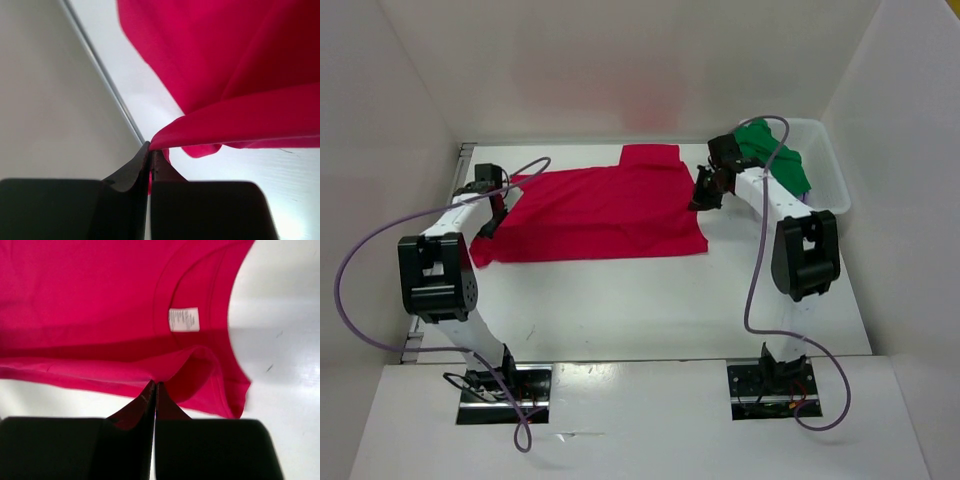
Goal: Fold and stack the t-shirts
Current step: Fold the flattened tshirt in 1/3 of the way
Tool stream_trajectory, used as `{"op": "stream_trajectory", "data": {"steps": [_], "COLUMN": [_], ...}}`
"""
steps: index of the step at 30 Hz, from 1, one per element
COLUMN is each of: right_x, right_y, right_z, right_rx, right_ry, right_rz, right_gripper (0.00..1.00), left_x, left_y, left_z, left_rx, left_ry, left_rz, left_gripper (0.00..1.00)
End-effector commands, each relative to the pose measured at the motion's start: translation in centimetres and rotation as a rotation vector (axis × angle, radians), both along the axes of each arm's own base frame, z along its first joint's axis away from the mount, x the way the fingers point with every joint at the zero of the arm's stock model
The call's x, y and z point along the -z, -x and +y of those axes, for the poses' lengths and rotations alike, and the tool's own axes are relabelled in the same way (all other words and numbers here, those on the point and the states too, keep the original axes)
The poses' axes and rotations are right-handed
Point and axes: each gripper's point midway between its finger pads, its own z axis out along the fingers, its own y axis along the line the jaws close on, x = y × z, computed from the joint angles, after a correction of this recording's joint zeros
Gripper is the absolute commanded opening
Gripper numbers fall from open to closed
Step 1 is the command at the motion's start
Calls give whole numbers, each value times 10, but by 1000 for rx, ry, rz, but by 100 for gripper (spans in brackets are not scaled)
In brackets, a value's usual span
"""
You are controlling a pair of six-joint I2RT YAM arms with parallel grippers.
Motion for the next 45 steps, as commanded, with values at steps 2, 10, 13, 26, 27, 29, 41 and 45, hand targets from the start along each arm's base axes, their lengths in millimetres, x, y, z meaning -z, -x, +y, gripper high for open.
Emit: {"op": "stream_trajectory", "data": {"steps": [2,10,13,26,27,29,41,45], "right_x": [4,1,11,9,11,10,15,26], "right_y": [-24,25,91,171,164,155,45,22], "right_z": [-10,-25,-25,-13,-11,-6,17,7], "right_rx": [-35,-46,-53,-86,-86,-91,-96,-65], "right_ry": [25,55,57,6,1,-9,25,38], "right_rz": [-29,71,194,261,243,237,111,117], "right_gripper": [0,0,0,0,0,0,0,0], "left_x": [9,-19,-23,7,8,14,28,33], "left_y": [-3,28,78,172,169,158,92,78], "left_z": [5,15,23,3,3,5,17,19], "left_rx": [-12,-28,1,-1,1,2,-62,-62], "left_ry": [-3,-8,-91,-40,-34,-33,-35,-35], "left_rz": [25,64,173,375,360,364,286,283], "left_gripper": [0,0,0,0,0,0,1,2]}}
